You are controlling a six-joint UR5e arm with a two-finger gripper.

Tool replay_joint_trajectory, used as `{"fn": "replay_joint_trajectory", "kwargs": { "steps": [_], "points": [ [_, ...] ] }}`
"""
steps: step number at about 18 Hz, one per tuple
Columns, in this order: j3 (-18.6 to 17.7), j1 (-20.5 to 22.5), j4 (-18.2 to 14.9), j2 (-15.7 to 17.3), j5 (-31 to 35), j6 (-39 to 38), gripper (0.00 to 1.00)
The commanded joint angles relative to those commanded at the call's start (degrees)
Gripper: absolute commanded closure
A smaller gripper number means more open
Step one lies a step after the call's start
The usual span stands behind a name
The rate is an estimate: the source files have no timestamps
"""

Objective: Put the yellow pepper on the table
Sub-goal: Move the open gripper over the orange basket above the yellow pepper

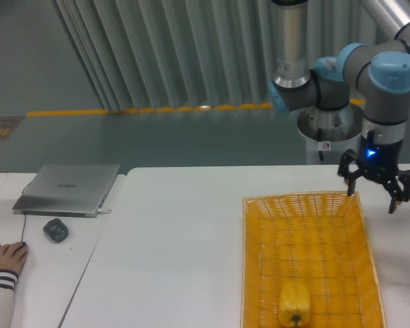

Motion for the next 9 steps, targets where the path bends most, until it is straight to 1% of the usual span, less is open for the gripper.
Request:
{"fn": "replay_joint_trajectory", "kwargs": {
  "steps": [3, 6, 9],
  "points": [
    [0.9, -2.0, 2.2, -2.3, -0.1, -3.5, 0.0],
    [3.0, -4.4, 4.0, -4.8, -0.1, -9.1, 0.0],
    [4.7, -6.3, 4.2, -6.9, -0.1, -11.3, 0.0]
  ]
}}
